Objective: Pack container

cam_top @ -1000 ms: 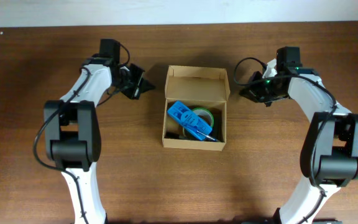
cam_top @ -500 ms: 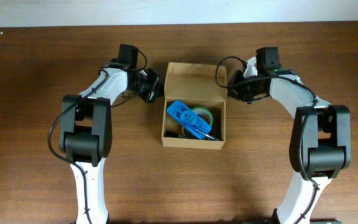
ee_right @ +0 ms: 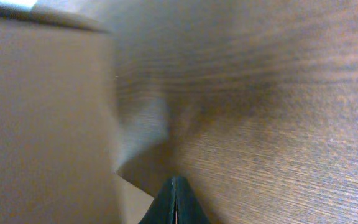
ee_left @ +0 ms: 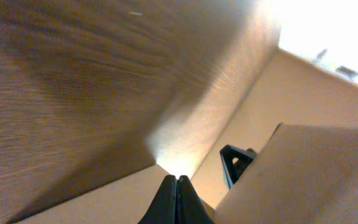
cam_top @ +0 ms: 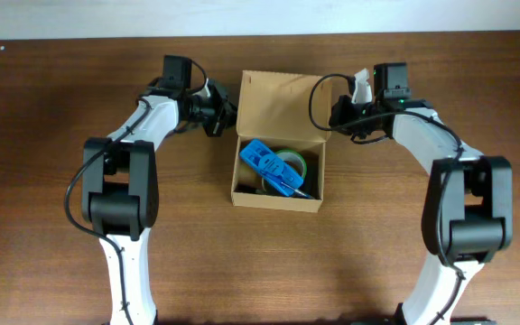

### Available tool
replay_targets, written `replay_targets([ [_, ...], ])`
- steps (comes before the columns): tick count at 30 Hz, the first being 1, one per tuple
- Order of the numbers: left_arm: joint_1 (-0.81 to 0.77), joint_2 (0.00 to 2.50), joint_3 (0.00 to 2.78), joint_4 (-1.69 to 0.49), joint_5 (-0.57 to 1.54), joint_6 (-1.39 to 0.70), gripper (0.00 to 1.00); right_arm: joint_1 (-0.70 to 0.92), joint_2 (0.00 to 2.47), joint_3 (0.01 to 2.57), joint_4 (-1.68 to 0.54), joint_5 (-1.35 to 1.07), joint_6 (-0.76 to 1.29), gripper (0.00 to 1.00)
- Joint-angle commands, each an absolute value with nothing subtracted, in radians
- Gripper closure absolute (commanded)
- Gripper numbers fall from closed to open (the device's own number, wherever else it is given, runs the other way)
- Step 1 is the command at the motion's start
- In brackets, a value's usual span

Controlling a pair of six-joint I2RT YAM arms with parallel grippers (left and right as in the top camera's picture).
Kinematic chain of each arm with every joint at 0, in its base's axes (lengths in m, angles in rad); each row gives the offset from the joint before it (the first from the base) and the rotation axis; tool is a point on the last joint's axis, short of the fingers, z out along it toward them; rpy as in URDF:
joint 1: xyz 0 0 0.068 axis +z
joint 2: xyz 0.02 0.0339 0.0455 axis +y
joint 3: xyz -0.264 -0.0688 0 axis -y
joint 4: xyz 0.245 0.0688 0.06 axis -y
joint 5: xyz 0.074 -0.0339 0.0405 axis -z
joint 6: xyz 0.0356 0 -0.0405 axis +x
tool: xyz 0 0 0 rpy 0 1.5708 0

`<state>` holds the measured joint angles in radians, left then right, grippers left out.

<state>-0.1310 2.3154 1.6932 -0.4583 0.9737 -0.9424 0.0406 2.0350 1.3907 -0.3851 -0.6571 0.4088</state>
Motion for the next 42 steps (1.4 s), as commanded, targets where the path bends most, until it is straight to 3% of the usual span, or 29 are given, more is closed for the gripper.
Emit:
replay_targets([
  [1,-0.131,2.323,1.742,-0.465,1.063,-0.812,0.98,0.057,1.937,1.409,-0.381,-0.684,0.316,0.96],
  [10,-0.13,2.322,1.842,-0.696,1.058,-0.567,0.98,0.059,1.844,1.409,-0.43,-0.689,0.264,0.96],
  [18,-0.131,2.322,2.044,-1.129,0.844,-0.298,0.98,0.06,1.746,1.409,-0.55,-0.698,0.212,0.96],
  [29,-0.149,2.322,2.245,-1.483,0.645,-0.107,0.98,0.168,1.642,1.409,-0.702,-0.681,0.181,0.97],
  [42,-0.17,2.322,2.349,-1.649,0.293,-0.164,0.98,0.491,1.643,1.408,-0.855,-0.166,0.297,0.97],
])
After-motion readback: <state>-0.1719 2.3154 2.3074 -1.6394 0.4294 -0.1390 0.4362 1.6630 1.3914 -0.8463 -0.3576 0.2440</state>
